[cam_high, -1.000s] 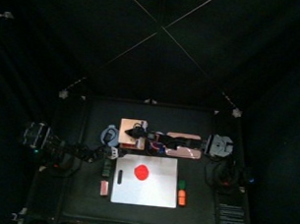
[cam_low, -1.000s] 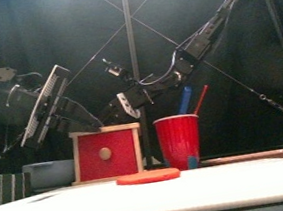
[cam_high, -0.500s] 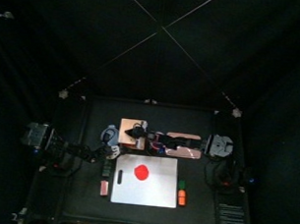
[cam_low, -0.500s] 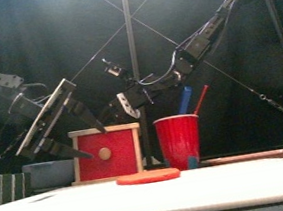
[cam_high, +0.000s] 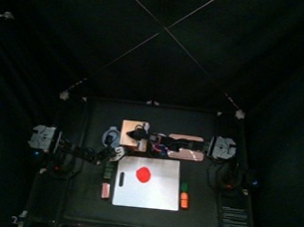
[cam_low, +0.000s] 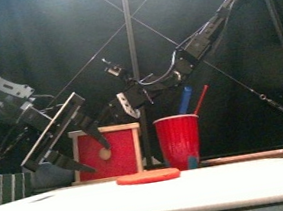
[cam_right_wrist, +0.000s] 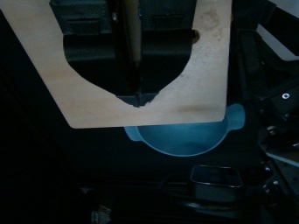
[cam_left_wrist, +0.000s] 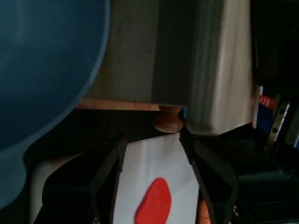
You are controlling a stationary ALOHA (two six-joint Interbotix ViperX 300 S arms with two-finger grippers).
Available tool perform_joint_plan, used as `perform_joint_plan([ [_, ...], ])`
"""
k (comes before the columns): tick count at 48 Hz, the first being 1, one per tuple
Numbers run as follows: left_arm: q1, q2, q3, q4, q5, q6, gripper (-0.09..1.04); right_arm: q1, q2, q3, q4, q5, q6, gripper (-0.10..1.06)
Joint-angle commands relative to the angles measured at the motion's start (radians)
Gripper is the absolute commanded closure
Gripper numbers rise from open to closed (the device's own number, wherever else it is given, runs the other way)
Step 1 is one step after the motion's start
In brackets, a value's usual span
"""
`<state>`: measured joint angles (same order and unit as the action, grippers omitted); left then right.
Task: Get the cutter from the drawer then cut the dough then place the extra dough in the bowl
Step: Open the drawer
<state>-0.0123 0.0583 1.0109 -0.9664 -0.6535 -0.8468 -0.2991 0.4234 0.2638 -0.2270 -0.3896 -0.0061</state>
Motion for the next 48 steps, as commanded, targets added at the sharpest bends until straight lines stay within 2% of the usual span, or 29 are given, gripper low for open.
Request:
perform_joint_plan([
  [1, 0.037, -0.006, -0.025, 0.006, -0.012, 0.006, 0.08, 0.014, -0.003, 0.006, -0.003, 0.018, 0.002, 0.94],
  [19, 0.054, 0.031, -0.06, 0.015, -0.018, 0.012, 0.1, 0.017, -0.003, 0.003, -0.002, 0.018, 0.002, 0.94],
  [36, 0.049, 0.031, -0.049, 0.014, -0.023, 0.012, 0.42, 0.028, -0.003, 0.002, 0.003, 0.018, 0.003, 0.94],
  [41, 0.038, 0.029, -0.044, 0.012, -0.015, 0.011, 0.48, 0.028, -0.003, 0.002, 0.003, 0.018, 0.003, 0.94],
  [48, -0.025, 0.021, -0.044, 0.006, 0.012, 0.008, 0.5, 0.026, -0.003, 0.003, 0.005, 0.018, 0.003, 0.94],
])
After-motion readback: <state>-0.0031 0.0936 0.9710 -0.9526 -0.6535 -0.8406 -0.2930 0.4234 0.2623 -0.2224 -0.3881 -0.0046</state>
